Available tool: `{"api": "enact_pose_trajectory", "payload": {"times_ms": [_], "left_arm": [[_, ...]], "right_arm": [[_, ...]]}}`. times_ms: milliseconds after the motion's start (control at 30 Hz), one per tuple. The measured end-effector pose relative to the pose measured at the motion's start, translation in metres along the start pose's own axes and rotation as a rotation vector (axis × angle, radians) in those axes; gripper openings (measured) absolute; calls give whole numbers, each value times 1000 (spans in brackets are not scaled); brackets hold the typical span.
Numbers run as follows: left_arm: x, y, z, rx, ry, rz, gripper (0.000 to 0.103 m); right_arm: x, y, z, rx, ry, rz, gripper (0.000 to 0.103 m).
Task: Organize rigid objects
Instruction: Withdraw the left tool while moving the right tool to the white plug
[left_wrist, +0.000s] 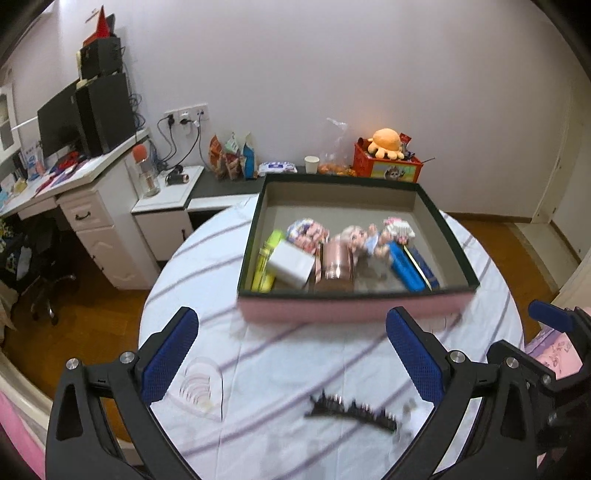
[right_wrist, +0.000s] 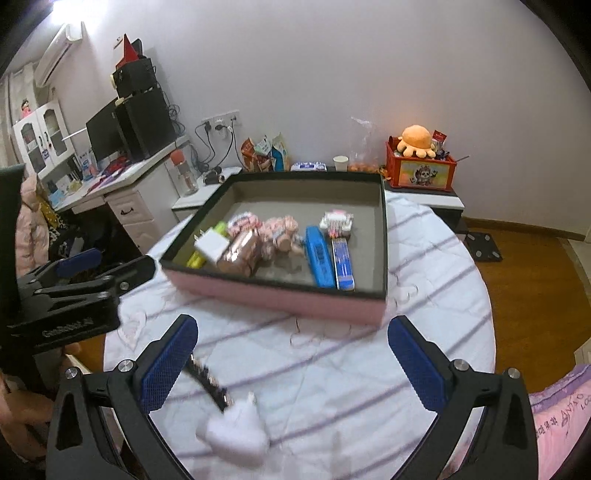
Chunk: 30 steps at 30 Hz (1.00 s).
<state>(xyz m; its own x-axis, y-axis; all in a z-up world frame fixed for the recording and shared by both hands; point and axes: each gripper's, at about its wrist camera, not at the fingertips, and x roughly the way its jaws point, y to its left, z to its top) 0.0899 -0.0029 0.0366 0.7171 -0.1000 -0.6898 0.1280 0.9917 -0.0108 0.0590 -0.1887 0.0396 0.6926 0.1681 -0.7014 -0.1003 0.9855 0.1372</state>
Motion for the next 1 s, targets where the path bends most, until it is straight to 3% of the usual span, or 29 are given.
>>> {"api": "enact_pose_trajectory", "payload": {"times_ms": [467, 1000], "left_arm": [[-23, -5, -72, -35, 60, -1, 103], [-21, 21, -102, -93, 97, 14, 103]], "right_arm": [[-13, 7, -54, -19, 60, 20, 103], [14, 29, -92, 6, 146, 33, 103]]}}
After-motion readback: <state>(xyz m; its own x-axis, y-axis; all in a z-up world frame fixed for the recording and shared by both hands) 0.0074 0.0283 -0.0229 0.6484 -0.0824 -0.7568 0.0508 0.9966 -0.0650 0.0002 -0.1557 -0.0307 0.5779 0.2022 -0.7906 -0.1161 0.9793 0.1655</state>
